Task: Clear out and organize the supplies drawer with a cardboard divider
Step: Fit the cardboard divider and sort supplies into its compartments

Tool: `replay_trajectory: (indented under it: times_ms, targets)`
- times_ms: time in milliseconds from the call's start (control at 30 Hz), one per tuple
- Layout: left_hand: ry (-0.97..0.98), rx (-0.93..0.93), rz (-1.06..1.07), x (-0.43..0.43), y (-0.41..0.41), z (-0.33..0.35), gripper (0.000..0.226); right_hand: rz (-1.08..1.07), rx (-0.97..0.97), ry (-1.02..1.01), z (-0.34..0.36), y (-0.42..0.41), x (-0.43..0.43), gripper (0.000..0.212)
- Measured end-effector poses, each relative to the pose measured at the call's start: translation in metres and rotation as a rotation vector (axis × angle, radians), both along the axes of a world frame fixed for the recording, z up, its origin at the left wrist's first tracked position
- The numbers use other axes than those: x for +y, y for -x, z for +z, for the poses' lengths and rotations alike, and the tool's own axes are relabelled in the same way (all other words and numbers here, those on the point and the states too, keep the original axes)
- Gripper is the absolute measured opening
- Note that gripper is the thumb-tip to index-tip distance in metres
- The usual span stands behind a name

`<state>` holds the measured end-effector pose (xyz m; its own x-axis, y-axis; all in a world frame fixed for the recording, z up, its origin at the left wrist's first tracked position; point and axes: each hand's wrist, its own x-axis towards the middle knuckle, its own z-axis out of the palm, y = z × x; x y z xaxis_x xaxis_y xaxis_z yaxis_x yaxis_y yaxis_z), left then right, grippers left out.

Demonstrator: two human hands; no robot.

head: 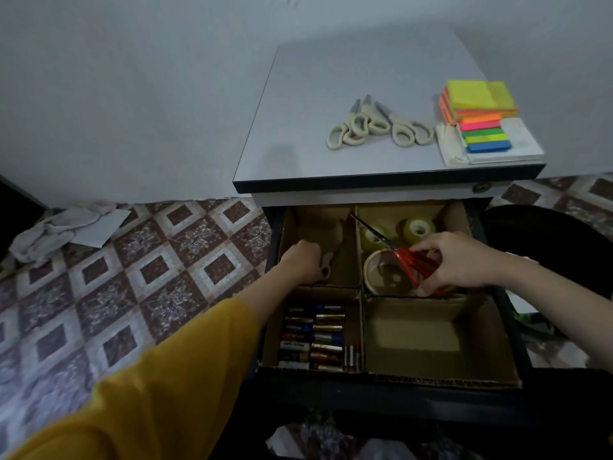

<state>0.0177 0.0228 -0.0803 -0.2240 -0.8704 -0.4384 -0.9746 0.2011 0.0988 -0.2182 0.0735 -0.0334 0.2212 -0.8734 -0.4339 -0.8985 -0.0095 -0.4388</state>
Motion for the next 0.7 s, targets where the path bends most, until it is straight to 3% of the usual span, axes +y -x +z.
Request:
replay_trajectory:
  times_ms: [133, 300, 467, 700]
  targets:
    - [0.080, 0.136, 0.000, -0.001, -0.009, 0.000, 0.032, -0.013, -0.006, -0.013, 0.007, -0.005, 0.003, 0.077]
    - [0.573, 0.386, -0.078, 0.018, -0.042, 0.005, 0.040, -0.019, -0.022, 0.005, 0.018, -0.015, 0.006, 0.076]
    - [0.329, 0.416, 0.036, 0.033, -0.069, -0.016, 0.057, 0.049, -0.067, 0.013, 0.028, -0.039, 0.001, 0.063]
    - [0.292, 0.505, 0.120, 0.037, -0.067, -0.015, 0.056, 0.112, -0.041, 0.005, 0.021, -0.086, -0.026, 0.050]
